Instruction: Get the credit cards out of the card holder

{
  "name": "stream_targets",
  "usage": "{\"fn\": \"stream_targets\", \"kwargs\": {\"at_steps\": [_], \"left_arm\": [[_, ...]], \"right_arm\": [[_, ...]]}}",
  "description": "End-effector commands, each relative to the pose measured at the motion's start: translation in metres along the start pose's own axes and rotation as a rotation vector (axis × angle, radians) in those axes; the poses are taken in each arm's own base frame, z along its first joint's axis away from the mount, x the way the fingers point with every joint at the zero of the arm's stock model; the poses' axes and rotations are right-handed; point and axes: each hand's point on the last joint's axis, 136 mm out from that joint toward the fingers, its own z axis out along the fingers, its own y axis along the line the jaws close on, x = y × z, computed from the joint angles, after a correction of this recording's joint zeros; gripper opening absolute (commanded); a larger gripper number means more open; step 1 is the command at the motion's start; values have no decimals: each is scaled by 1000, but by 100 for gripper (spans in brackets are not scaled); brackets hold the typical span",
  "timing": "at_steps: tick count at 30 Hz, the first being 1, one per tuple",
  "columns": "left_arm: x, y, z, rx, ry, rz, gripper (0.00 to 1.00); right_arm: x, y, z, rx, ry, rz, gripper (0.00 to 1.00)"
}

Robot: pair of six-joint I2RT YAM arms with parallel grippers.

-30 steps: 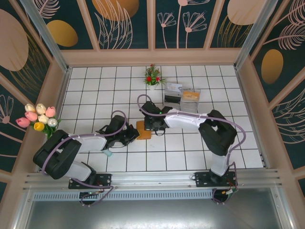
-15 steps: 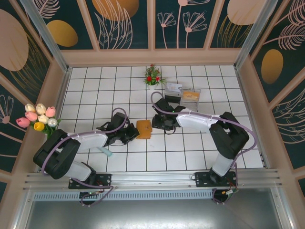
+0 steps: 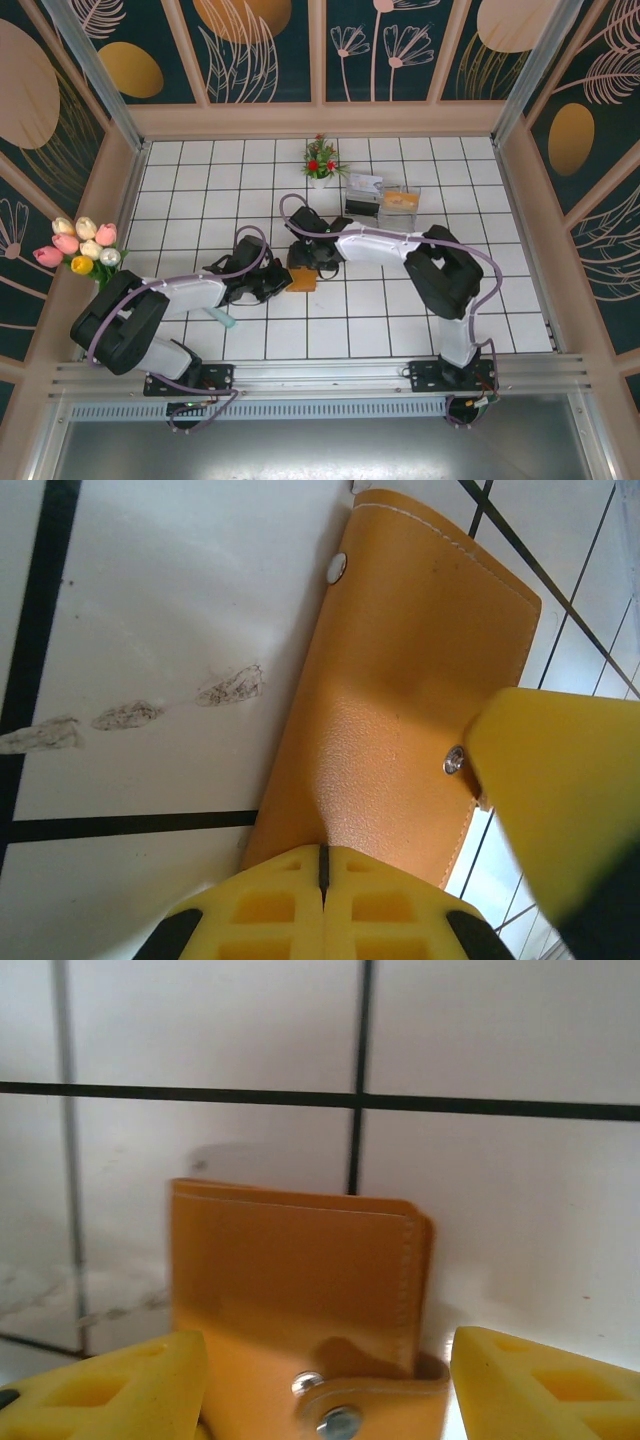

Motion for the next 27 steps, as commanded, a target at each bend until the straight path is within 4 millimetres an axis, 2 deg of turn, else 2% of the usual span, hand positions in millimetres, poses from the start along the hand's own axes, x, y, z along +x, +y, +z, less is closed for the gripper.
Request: {"fn": "stream_targets", "kwargs": {"at_steps": [1,7,14,17,20,27], "left_arm": [[3,31,4,-97,-4,-22,3],[2,32,4,-98,-10,-25,3],[2,33,4,-101,-16,-29,2],[2,33,4,-102,-15,-30,2],[1,32,3,-99,-19,-30,2],[0,29,2,-95,-22,-26,4]], "right_arm": [[1,-20,-3,104,5,29,66],[2,-38,-12,154,-2,40,51],[1,-45,-22,155,-17,68,50],[6,-48,-20,153,-10,80,45],[12,-47,-15,131,16,87,33],[16,-45,-7,100,40,103,27]]}}
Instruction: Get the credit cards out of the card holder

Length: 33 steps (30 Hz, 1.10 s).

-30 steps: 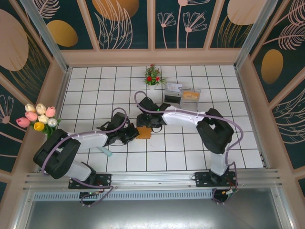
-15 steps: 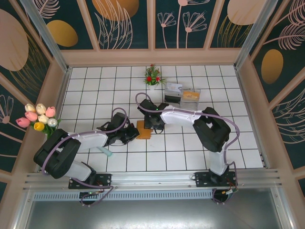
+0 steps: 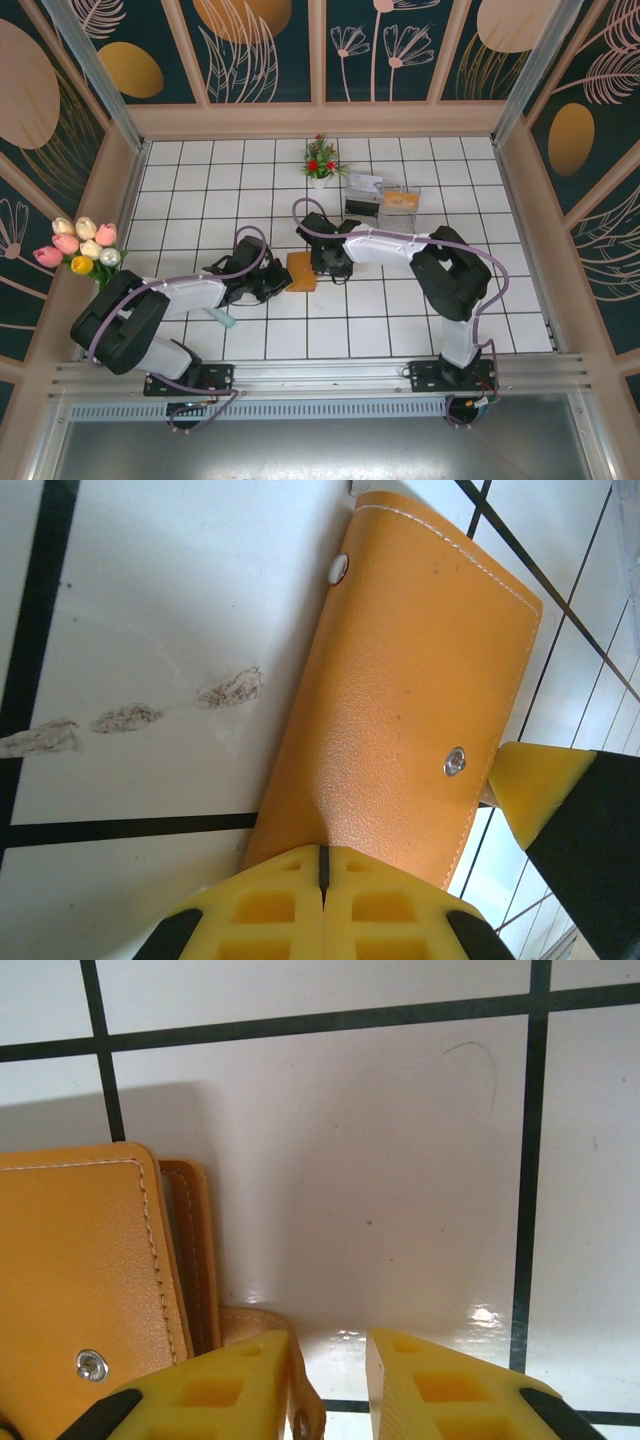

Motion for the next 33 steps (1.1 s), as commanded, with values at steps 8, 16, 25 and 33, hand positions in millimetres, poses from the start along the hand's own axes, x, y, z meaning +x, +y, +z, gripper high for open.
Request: {"fn": "stream_targets", "kwargs": {"at_steps": [8,16,25,33], "left_arm": [[-14,2,-14,-86,-71,50,16],[-38,-27,-46,-58,-189,156,67],[-38,-69,-43,100,-169,229,82],[-37,-70,-29,119,-137,208,69]], "right_arm": [[-11,3,-17,-80,-40,52,0],[-38,3,-64,-218,-145,62,0],[-36,41,-91,-510,-122,0,0],[-29,55,-96,-612,-100,-24,0]]}}
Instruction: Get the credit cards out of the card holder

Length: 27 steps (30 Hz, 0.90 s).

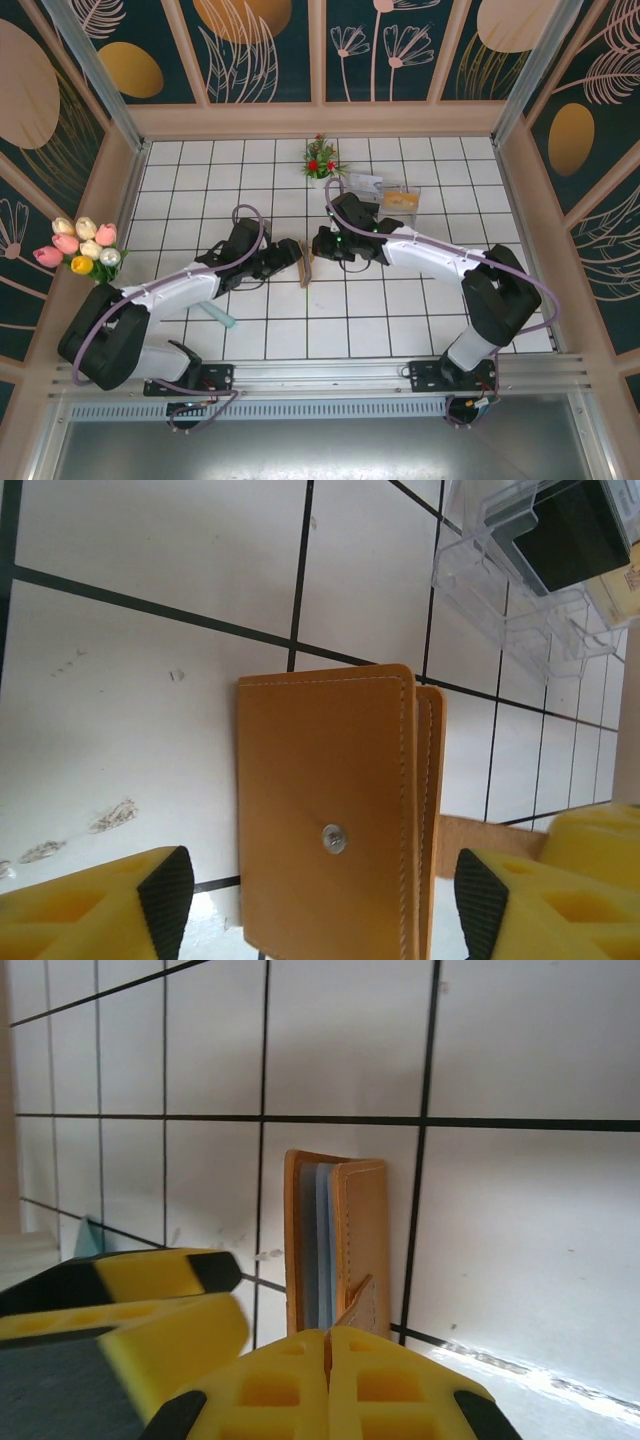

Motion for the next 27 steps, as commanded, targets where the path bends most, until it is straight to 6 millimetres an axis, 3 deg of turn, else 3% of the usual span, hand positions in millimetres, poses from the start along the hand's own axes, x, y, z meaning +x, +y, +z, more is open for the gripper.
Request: {"fn": "stream_targets", "kwargs": {"at_steps": [1,7,18,27], "left_arm": [[-8,-16,0,55,-19,14,68],[-11,-3,-1,-6,-48,17,47],[-9,-5,0,8,-37,34,44],[5,4,17,6,44,33,20]], "right_arm": [[-1,20,-10,-104,-15,-32,0],[-1,12,-6,-72,-13,-25,0],[0,11,-5,-74,-11,-27,0],[1,2,0,-36,-8,-15,0]]}}
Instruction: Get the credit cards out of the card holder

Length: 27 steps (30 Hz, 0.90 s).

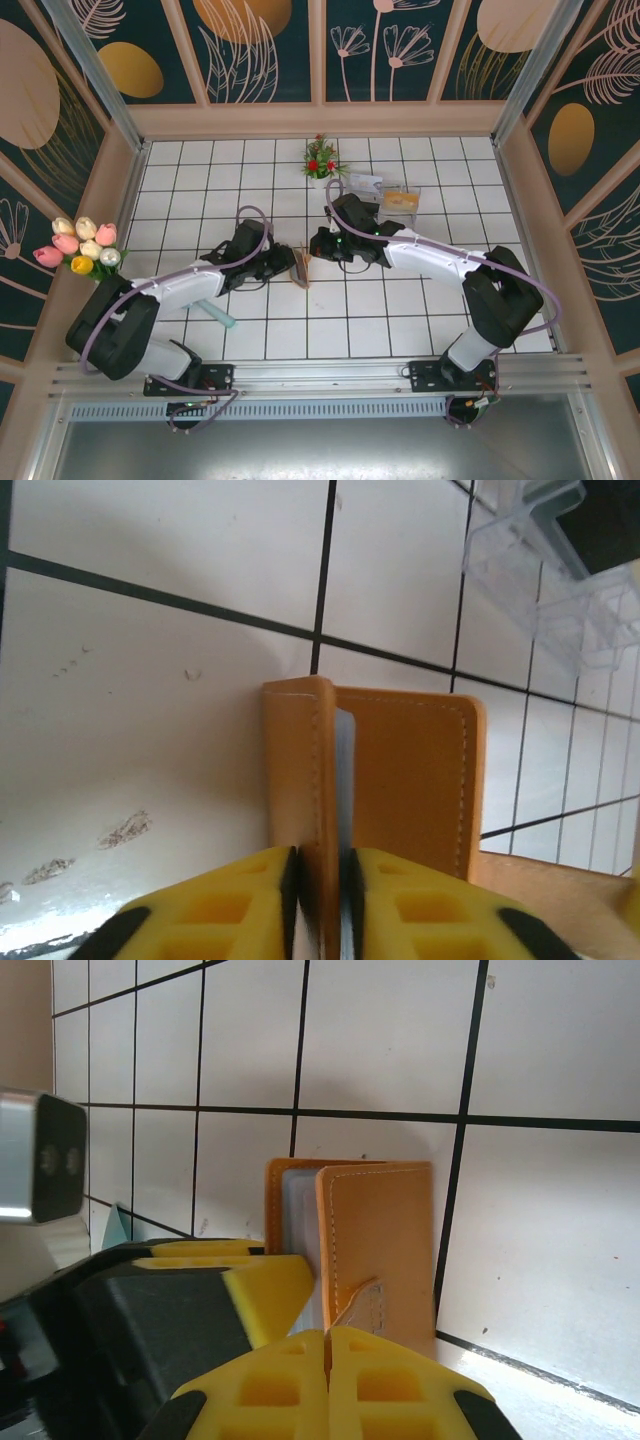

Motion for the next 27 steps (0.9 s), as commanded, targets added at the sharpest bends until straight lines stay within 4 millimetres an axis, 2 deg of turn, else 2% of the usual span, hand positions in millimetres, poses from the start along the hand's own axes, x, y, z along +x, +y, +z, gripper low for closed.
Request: {"fn": "stream_targets", "kwargs": {"at_steps": [1,5,10,12,14,16,18,22,27], "left_arm": [[0,-7,4,31,15,17,20],[-2,-7,4,26,7,29,13],[-2,-5,3,12,6,35,3],[-4,-9,0,16,3,47,0],[-8,-13,-3,12,-2,57,0],[-11,-17,-7,-1,-5,71,0],[-14,-18,-9,-24,-7,84,0],[-14,-18,-9,-32,0,84,0],[-14,-15,-7,-54,11,71,0]], "right_arm": [[0,-6,0,17,-10,-2,0],[-1,-21,1,85,-19,16,0],[-6,-62,-7,258,-66,93,0],[-10,-75,-14,305,-93,119,5],[-13,-81,-21,324,-116,131,18],[-15,-81,-23,329,-121,125,37],[-17,-82,-27,345,-129,121,46],[-33,-80,-48,389,-219,127,55],[-52,-68,-83,380,-354,138,57]]}}
